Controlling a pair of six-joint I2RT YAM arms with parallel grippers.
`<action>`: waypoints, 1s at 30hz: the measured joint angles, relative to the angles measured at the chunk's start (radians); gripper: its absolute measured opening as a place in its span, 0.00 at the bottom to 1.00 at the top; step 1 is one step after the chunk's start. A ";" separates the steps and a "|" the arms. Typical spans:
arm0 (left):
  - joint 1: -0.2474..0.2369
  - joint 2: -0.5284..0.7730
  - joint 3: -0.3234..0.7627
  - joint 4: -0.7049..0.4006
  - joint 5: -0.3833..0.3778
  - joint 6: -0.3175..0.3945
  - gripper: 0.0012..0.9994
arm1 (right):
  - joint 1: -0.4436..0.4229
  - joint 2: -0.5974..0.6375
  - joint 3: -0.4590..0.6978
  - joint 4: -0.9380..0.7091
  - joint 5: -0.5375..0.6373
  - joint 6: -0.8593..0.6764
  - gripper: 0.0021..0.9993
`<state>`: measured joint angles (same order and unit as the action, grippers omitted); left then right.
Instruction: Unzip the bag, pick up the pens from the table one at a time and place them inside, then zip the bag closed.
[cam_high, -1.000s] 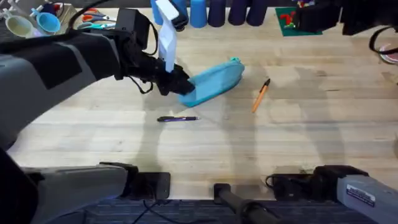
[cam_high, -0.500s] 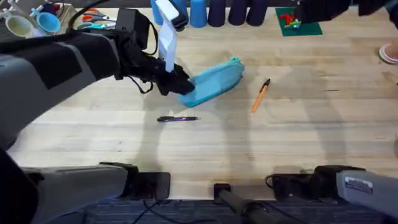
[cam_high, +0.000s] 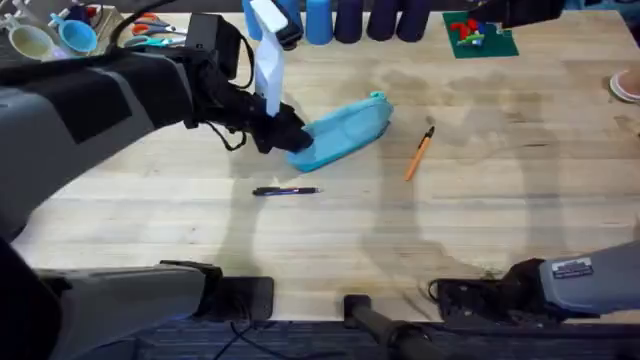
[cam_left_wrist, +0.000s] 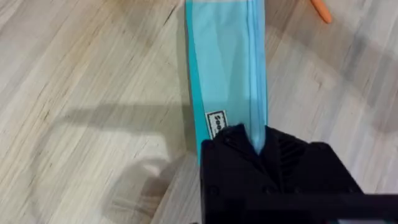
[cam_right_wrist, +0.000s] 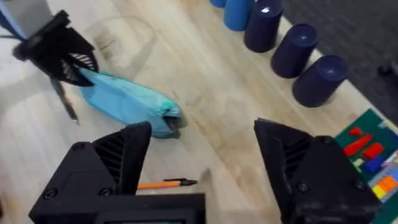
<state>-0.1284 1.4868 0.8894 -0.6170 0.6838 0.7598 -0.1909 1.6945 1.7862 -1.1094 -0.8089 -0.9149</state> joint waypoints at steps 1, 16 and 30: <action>0.000 0.000 0.000 0.000 0.000 0.000 0.04 | -0.008 0.007 0.001 0.006 -0.006 -0.010 1.00; 0.000 0.000 0.000 0.000 0.000 0.000 0.04 | -0.002 0.026 0.006 0.227 -0.048 -0.082 1.00; 0.000 0.000 0.000 0.000 0.000 0.000 0.04 | 0.007 0.158 0.012 0.051 -0.098 -0.414 1.00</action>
<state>-0.1284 1.4868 0.8894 -0.6170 0.6838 0.7601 -0.1837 1.8521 1.7981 -1.0580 -0.9066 -1.3287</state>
